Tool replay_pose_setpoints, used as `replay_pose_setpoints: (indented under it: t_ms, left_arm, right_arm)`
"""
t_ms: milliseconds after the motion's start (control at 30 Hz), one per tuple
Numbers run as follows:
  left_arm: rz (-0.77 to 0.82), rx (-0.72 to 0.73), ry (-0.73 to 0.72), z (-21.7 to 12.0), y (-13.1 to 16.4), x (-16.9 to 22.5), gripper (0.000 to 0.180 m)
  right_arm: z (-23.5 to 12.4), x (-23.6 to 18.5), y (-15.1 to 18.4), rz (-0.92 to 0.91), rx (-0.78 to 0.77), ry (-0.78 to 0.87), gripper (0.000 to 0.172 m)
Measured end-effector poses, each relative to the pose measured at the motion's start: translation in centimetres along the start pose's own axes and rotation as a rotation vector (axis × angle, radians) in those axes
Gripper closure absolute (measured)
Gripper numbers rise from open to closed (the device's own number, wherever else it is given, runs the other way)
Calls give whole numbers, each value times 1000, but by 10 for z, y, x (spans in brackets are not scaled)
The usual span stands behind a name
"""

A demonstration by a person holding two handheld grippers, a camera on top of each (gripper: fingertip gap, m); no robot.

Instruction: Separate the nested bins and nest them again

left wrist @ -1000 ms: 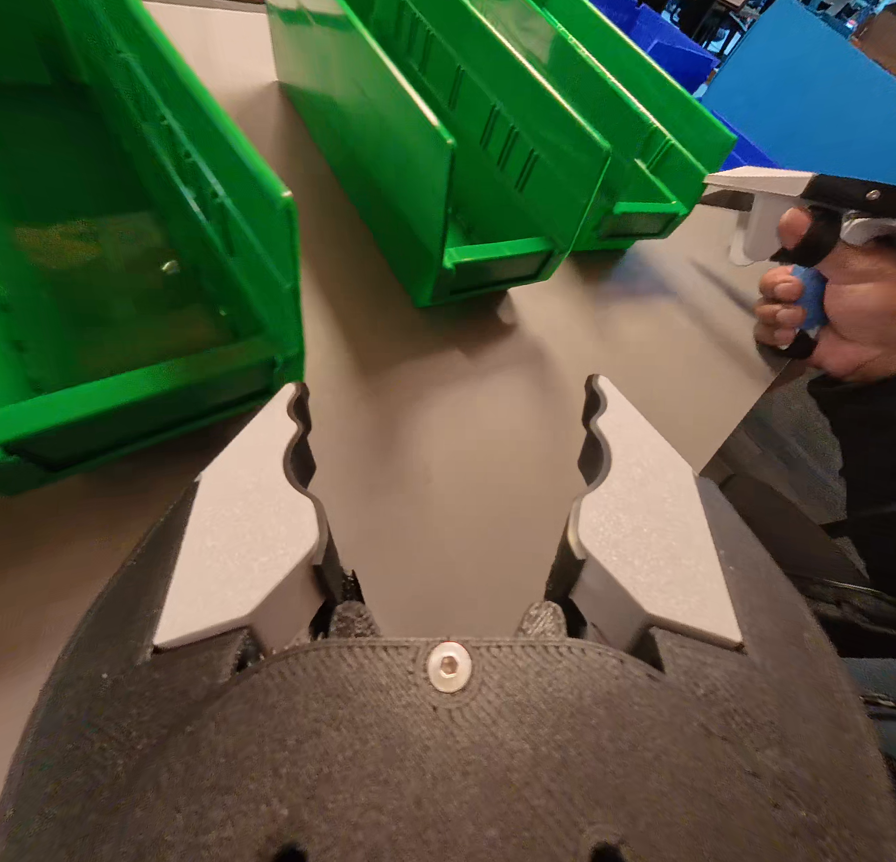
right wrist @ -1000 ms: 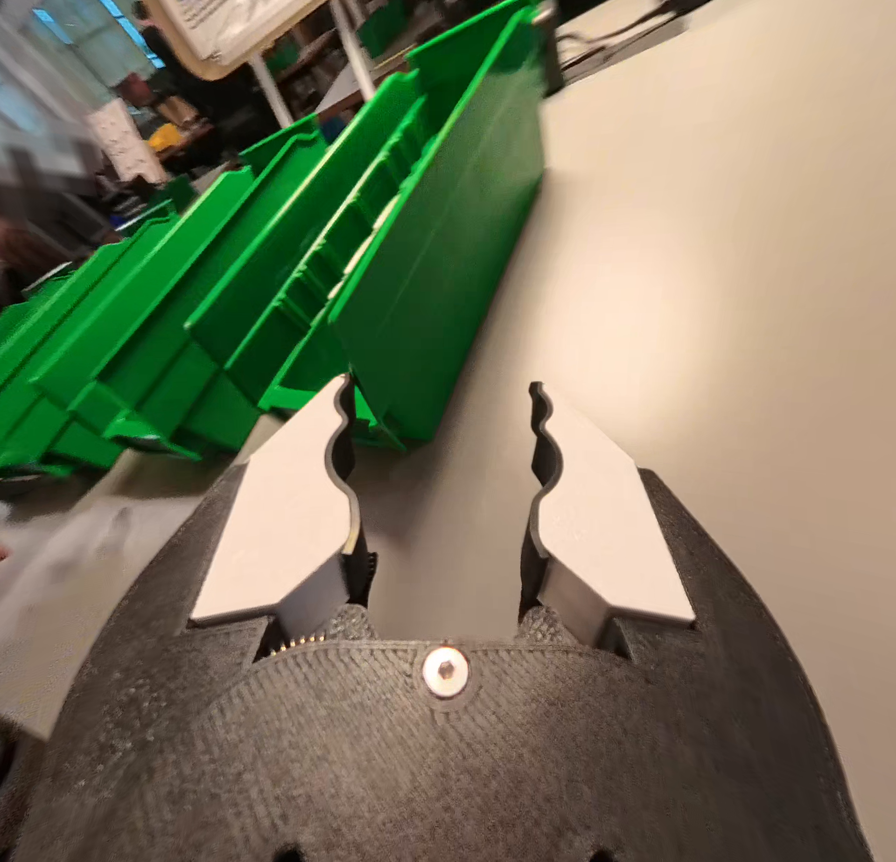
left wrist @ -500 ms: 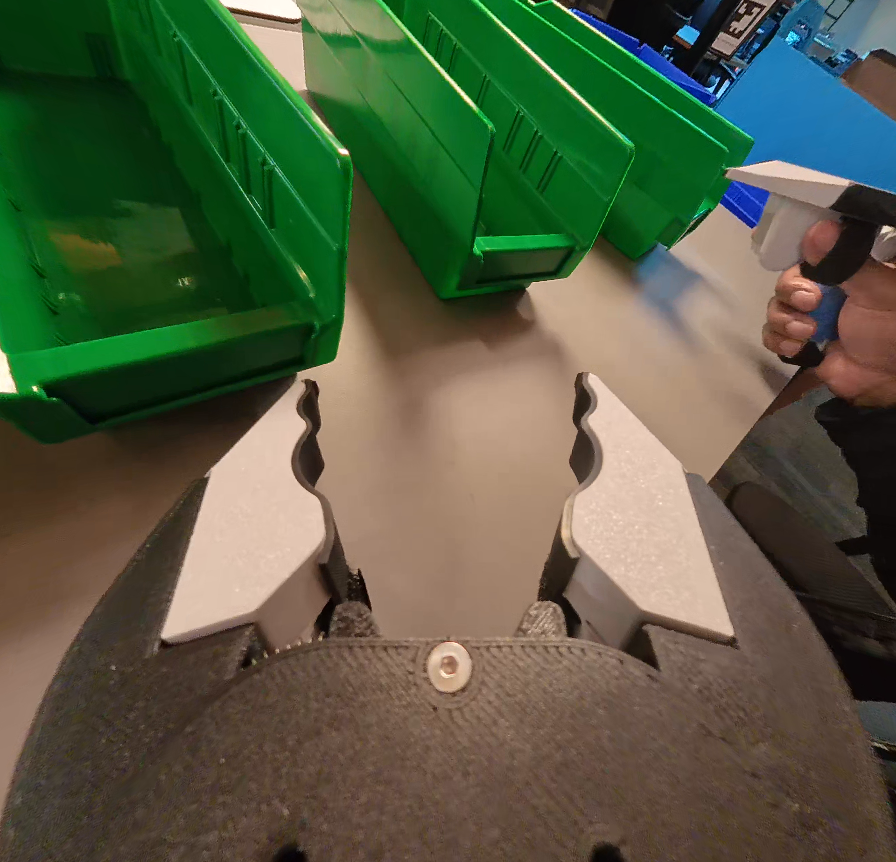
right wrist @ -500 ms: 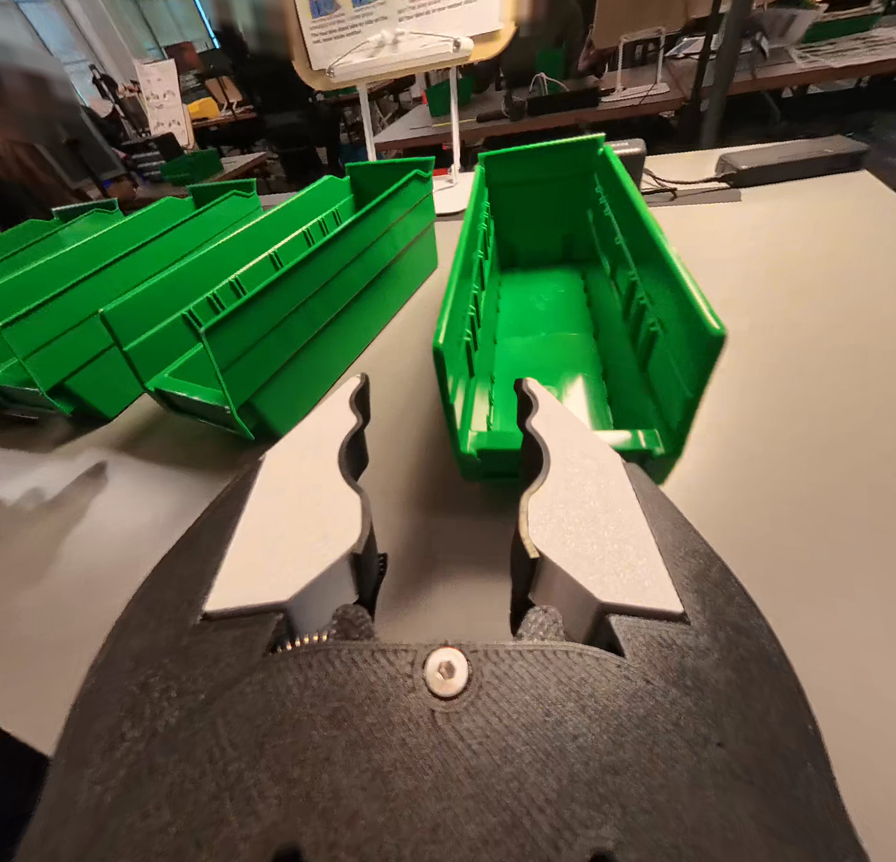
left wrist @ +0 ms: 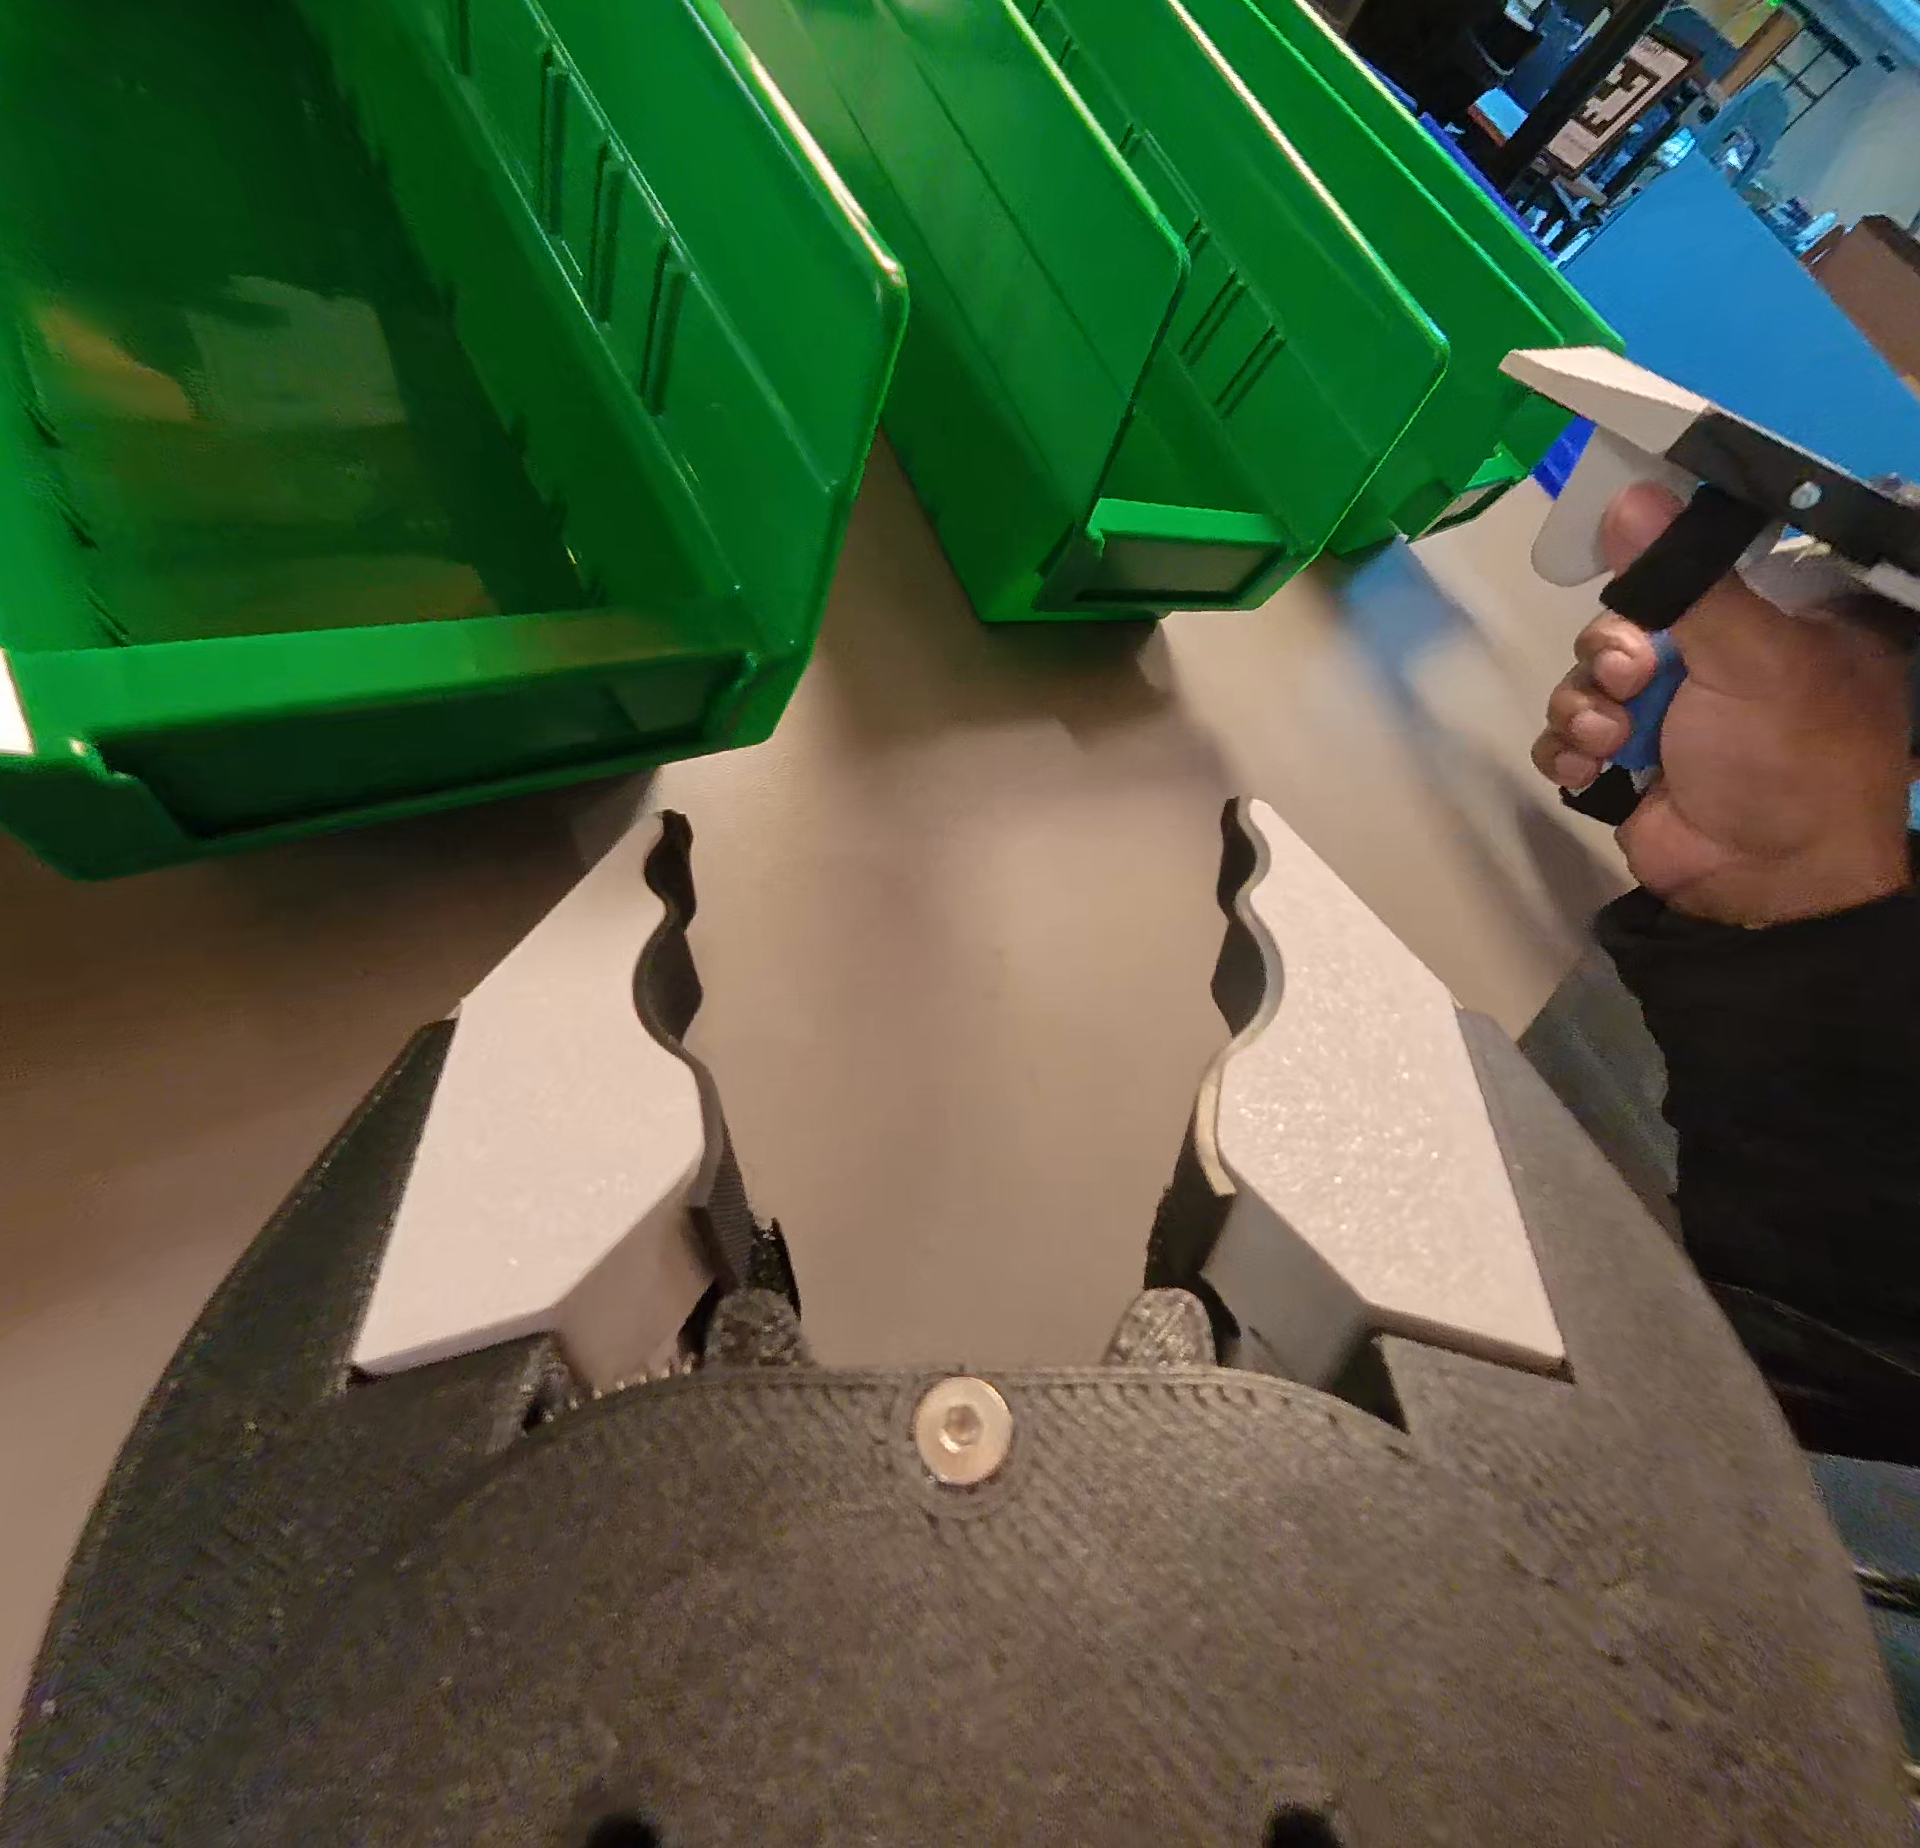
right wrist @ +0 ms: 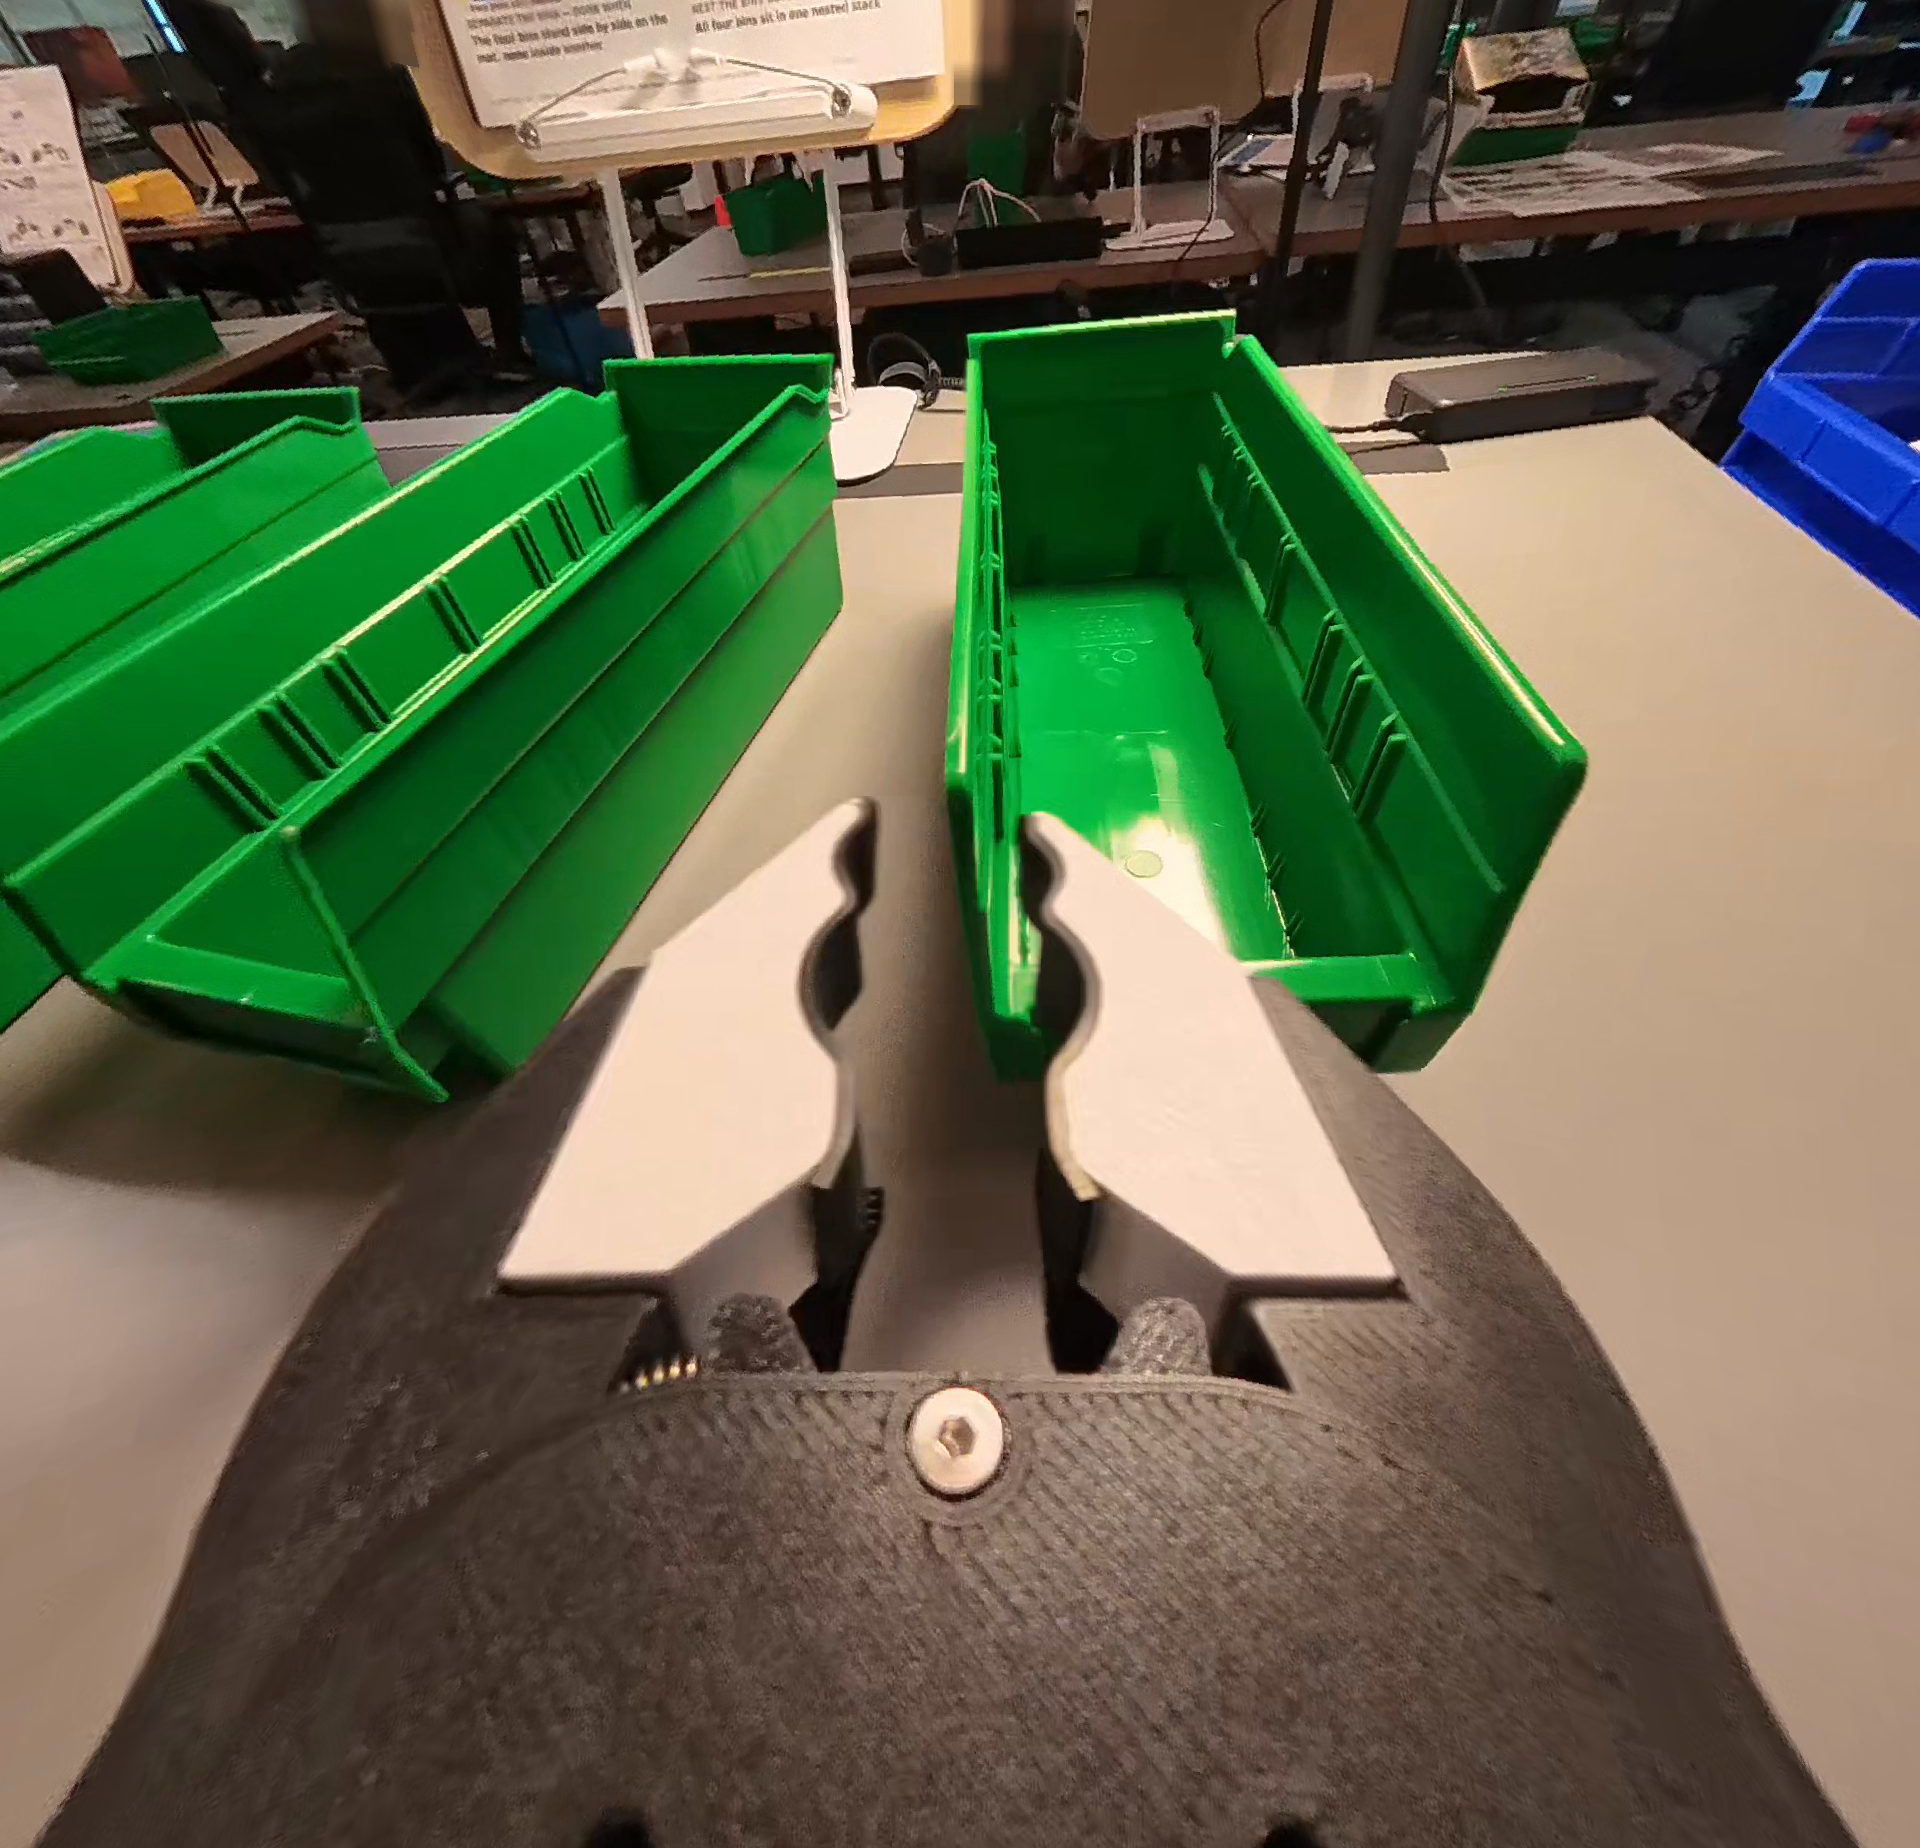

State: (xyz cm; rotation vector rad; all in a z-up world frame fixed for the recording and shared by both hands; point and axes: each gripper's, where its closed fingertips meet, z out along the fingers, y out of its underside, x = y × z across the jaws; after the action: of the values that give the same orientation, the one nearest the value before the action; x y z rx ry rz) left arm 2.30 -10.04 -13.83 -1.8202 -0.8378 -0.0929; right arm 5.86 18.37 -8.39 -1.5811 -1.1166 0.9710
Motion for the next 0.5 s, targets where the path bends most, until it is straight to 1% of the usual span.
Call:
replay_pose_setpoints:
  t_ms: [33,100,133,200,233,300,367,433,467,500]
  left_arm:
    - [-12,1,14,0,0,0,80]
    - [-38,7,38,-1,-2,0,80]
    - [-47,10,48,-1,-2,0,81]
    - [-53,10,59,-2,-2,1,81]
    - [-52,8,60,-1,-2,1,81]
    - [-51,0,58,0,-1,1,81]
    - [-50,-11,56,1,0,1,82]
    - [-49,-17,54,1,1,1,83]
    - [-51,-18,52,1,1,0,84]
    - [-52,-17,48,1,1,0,85]
  right_arm:
    - [-5,-3,-1,-5,10,-5,134]
    - [-17,-10,-8,-31,44,-5,127]
    - [-23,-20,-13,-47,74,-32,127]
    - [-32,-53,-23,-63,131,-162,127]
    - [-33,-71,-24,-52,131,-242,122]
    - [-31,-100,-22,7,98,-374,110]
    - [-21,-116,-14,42,35,-441,99]
    - [-10,-124,-3,25,-22,-464,99]
    - [-5,-126,1,11,-45,-469,104]
    - [0,-126,5,-3,-62,-467,115]
